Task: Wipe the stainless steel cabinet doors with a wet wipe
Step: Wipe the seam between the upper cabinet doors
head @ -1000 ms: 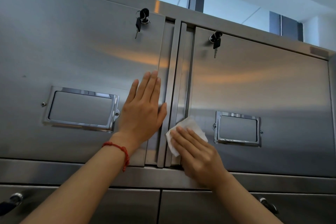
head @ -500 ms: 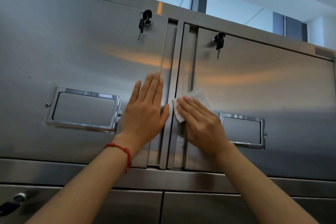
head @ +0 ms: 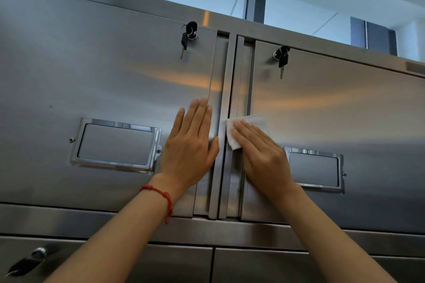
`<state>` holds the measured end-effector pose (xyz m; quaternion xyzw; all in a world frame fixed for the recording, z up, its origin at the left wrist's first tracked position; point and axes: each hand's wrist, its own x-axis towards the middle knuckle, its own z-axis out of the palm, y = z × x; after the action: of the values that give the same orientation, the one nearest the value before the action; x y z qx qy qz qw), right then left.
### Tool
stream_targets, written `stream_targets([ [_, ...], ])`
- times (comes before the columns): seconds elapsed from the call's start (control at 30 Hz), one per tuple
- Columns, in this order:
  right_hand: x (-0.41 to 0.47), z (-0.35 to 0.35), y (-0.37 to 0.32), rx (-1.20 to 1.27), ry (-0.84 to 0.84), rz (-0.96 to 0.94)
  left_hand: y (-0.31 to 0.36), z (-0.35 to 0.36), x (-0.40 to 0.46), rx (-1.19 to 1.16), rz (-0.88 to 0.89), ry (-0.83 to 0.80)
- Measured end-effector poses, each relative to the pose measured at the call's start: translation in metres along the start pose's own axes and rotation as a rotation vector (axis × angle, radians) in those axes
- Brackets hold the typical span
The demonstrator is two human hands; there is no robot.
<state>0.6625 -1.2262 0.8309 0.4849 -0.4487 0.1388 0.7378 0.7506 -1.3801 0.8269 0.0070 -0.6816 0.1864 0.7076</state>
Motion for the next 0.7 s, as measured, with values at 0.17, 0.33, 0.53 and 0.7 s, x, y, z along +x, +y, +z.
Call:
stream_targets([
  [0.17, 0.010, -0.001, -0.001, -0.002, 0.061, 0.022, -0.001, -0.004, 0.000, -0.021, 0.027, 0.033],
  [0.33, 0.020, 0.006, -0.006, 0.011, 0.082, -0.011, -0.013, -0.010, 0.000, 0.007, -0.001, 0.036],
  [0.53, 0.025, 0.019, -0.011, -0.015, 0.054, -0.030, -0.030, -0.012, -0.002, 0.057, 0.007, 0.021],
  [0.7, 0.020, 0.022, -0.013, -0.036, 0.072, -0.042, -0.030, -0.010, -0.003, 0.084, 0.012, 0.024],
])
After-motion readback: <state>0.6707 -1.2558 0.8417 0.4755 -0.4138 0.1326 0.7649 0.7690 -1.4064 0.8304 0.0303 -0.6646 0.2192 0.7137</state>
